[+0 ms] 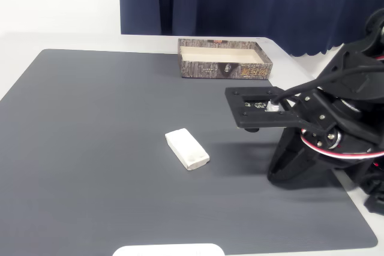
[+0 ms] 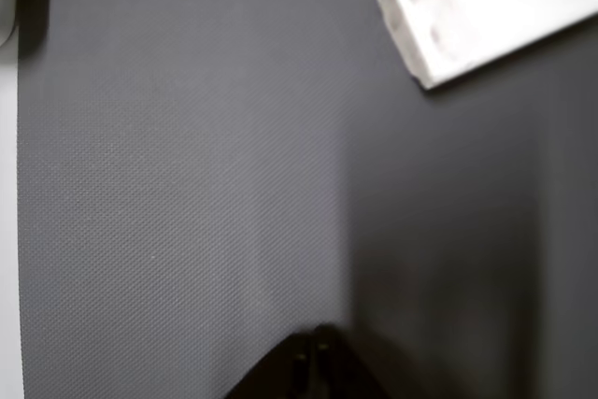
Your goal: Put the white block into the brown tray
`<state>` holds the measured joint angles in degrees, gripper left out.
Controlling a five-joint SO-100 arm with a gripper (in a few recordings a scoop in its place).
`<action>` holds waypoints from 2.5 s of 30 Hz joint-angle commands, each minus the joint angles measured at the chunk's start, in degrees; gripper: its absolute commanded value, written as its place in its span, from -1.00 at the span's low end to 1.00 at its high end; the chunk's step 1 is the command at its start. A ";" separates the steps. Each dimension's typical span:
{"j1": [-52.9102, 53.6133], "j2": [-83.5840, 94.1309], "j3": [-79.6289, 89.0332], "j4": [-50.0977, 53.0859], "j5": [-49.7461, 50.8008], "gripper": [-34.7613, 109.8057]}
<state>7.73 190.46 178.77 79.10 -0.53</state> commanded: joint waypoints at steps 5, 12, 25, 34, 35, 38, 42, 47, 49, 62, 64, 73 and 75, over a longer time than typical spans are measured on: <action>-0.35 -0.62 -0.35 0.35 -0.09 -0.50; -0.35 -0.62 -0.35 0.35 -0.09 -0.50; -0.35 -0.62 -0.35 0.35 -0.09 -0.50; -0.35 -0.62 -0.35 0.35 -0.09 -0.50; -0.35 -0.62 -0.35 0.35 -0.09 -0.50; -0.35 -0.62 -0.35 0.35 -0.09 -0.50; -0.35 -0.62 -0.35 0.35 -0.09 -0.50; -0.35 -0.62 -0.35 0.35 -0.09 -0.50; -0.35 -0.62 -0.35 0.35 -0.09 -0.50; -1.14 -0.79 -0.88 -3.52 3.16 -0.52; -1.05 -2.81 -2.55 -7.82 3.25 -0.52; -0.62 -21.27 -14.41 -14.15 4.48 -0.52; -0.53 -26.28 -17.67 -16.00 4.48 -0.52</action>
<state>6.86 169.54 165.85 65.48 3.60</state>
